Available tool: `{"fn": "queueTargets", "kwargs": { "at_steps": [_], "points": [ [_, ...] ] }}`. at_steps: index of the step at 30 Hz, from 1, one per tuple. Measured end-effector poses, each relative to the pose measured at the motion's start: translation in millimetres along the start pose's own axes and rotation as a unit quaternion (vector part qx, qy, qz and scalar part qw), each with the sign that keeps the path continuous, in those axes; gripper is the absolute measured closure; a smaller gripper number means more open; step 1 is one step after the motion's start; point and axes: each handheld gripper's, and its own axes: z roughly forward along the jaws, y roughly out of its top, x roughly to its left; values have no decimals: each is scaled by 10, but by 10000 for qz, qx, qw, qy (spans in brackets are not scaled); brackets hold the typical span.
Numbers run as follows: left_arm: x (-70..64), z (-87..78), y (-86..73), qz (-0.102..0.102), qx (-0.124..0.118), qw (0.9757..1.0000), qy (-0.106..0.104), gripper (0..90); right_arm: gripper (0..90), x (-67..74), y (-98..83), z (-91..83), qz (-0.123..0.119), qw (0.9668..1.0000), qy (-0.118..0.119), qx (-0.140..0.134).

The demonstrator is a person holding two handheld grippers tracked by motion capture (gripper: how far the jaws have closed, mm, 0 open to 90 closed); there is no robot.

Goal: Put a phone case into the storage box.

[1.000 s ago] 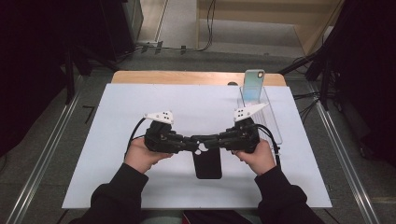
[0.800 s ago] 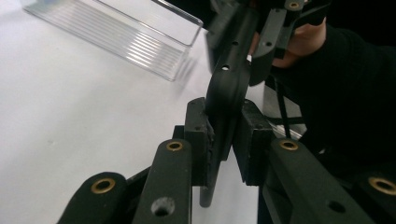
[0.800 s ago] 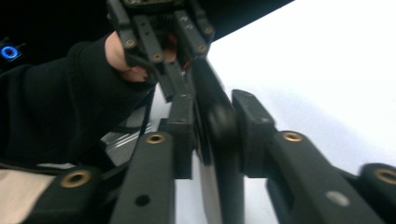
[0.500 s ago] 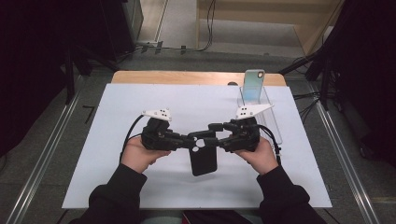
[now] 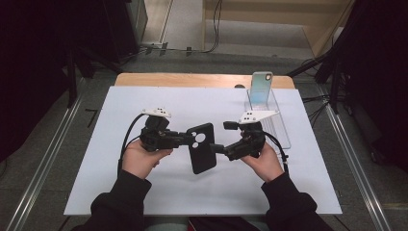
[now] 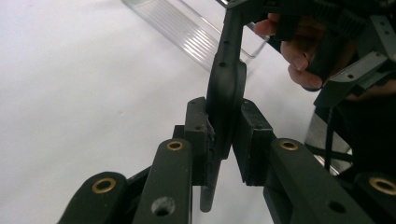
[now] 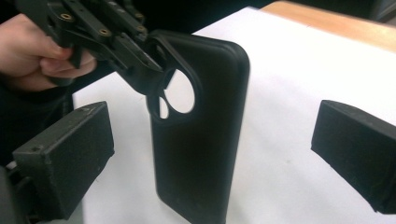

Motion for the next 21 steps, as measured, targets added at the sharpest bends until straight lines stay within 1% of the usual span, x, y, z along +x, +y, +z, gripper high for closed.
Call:
{"fn": "queueTargets", "kwargs": {
  "at_steps": [2,3,4,5,8,9,10,12,14,15,17,18,21],
  "points": [
    [9,-15,-1,-54,-85,9998,143,770,0,-13,-15,17,168,9998,-16,65],
    [11,-20,-3,-76,-122,9998,141,770,0,-6,-19,28,200,9997,-73,111],
    [17,-30,-3,-109,-151,9996,193,770,0,6,-24,33,174,9997,-107,101],
    [22,-36,-2,-129,-158,9996,199,770,0,24,-29,46,132,9997,-192,110],
    [40,-57,-4,-232,-219,9990,301,770,0,73,-32,99,225,9986,-445,183],
    [44,-61,-5,-273,-235,9988,326,770,0,91,-37,127,292,9981,-496,224],
    [50,-66,-6,-316,-256,9986,349,770,0,101,-43,141,283,9981,-504,226],
    [59,-76,-8,-394,-313,9979,420,770,0,127,-62,169,281,9980,-536,178],
    [57,-83,-9,-403,-343,9974,483,770,0,151,-75,198,348,9972,-649,143],
    [56,-85,-8,-414,-342,9974,491,770,0,165,-79,210,375,9964,-753,135],
    [46,-85,-5,-431,-339,9973,497,770,0,196,-90,235,427,9954,-850,85],
    [33,-81,-4,-430,-337,9971,532,770,0,214,-94,242,438,9950,-895,55],
    [14,-62,-2,-445,-302,9973,503,770,0,272,-105,276,398,9939,-1031,0]
  ]
}}
